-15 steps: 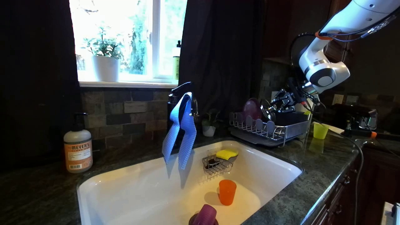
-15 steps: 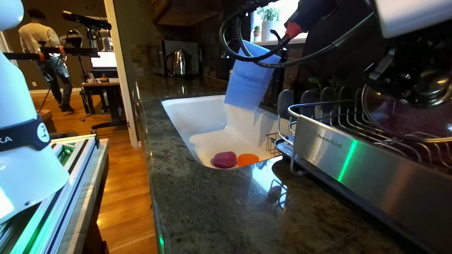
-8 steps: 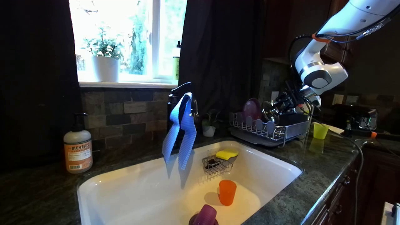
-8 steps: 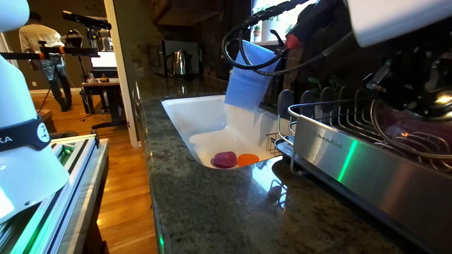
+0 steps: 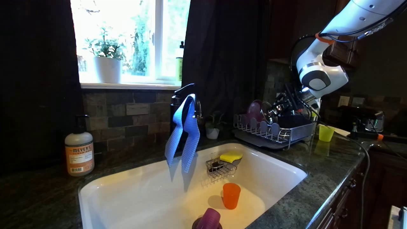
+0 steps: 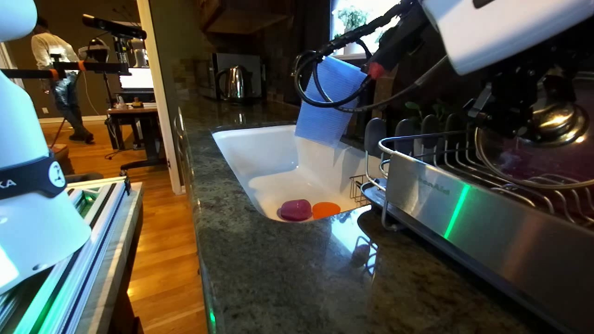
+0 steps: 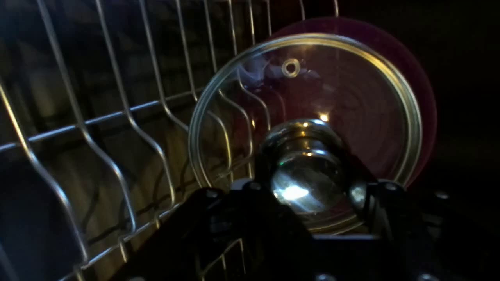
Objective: Put the lid in the first line of the plate rack
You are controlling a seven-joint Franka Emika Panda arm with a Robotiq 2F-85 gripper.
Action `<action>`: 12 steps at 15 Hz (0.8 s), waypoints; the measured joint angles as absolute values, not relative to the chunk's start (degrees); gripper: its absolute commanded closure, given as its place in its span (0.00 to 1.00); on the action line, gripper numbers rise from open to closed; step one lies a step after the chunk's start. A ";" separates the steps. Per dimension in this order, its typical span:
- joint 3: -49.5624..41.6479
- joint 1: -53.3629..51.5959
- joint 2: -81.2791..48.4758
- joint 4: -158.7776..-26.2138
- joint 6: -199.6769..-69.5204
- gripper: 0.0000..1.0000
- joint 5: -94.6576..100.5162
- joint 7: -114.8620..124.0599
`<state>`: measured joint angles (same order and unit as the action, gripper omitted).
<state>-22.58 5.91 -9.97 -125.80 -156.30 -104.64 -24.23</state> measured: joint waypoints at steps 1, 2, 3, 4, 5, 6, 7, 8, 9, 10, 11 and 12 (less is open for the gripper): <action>-22.30 5.69 -10.20 -125.81 -156.30 0.76 -105.04 -24.56; -22.05 5.50 -10.48 -125.81 -156.30 0.76 -105.44 -24.93; -21.82 5.35 -10.80 -125.77 -156.28 0.76 -105.81 -25.20; -21.62 5.23 -11.00 -125.63 -156.28 0.76 -106.25 -25.40; -21.47 5.19 -11.19 -125.49 -156.28 0.76 -106.61 -25.45; -21.40 5.19 -11.36 -125.31 -156.28 0.76 -107.05 -25.45; -21.41 5.20 -11.44 -125.21 -156.31 0.76 -107.74 -25.51; -21.44 5.24 -11.45 -125.21 -156.32 0.76 -108.48 -25.64; -21.51 5.28 -11.45 -125.21 -156.32 0.76 -109.04 -25.82; -21.53 5.38 -11.45 -125.20 -156.32 0.76 -109.20 -25.85; -21.53 5.49 -11.45 -125.20 -156.23 0.76 -109.20 -25.85; -21.54 5.57 -11.45 -125.21 -156.06 0.76 -109.19 -25.85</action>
